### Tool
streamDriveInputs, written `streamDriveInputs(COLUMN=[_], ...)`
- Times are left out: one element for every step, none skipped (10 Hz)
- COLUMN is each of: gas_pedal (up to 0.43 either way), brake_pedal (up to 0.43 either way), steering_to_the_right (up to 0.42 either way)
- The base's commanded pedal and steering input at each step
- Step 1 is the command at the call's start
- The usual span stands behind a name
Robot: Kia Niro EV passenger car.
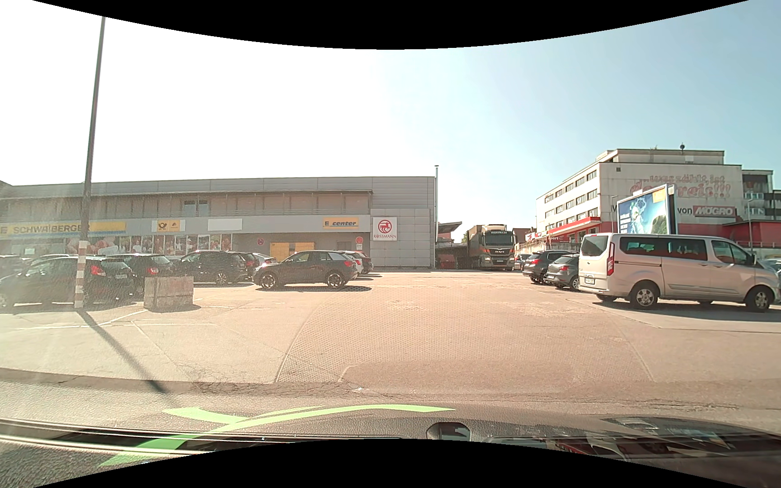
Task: Follow the waypoints while adhering to traffic rules and regulations
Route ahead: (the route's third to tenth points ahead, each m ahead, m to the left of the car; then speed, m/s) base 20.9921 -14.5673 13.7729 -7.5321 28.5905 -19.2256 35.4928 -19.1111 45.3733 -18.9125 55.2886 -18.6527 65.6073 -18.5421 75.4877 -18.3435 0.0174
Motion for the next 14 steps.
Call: streamDriveInputs(gas_pedal=[0.000, 0.000, 0.000, 0.000, 0.000, 0.000, 0.000, 0.000, 0.000, 0.000, 0.000, 0.000, 0.000, 0.000], brake_pedal=[0.274, 0.274, 0.274, 0.274, 0.274, 0.274, 0.280, 0.274, 0.274, 0.274, 0.280, 0.274, 0.280, 0.280], steering_to_the_right=[-0.050, -0.050, -0.050, -0.050, -0.050, -0.050, -0.050, -0.050, -0.050, -0.050, -0.051, -0.053, -0.053, -0.053])
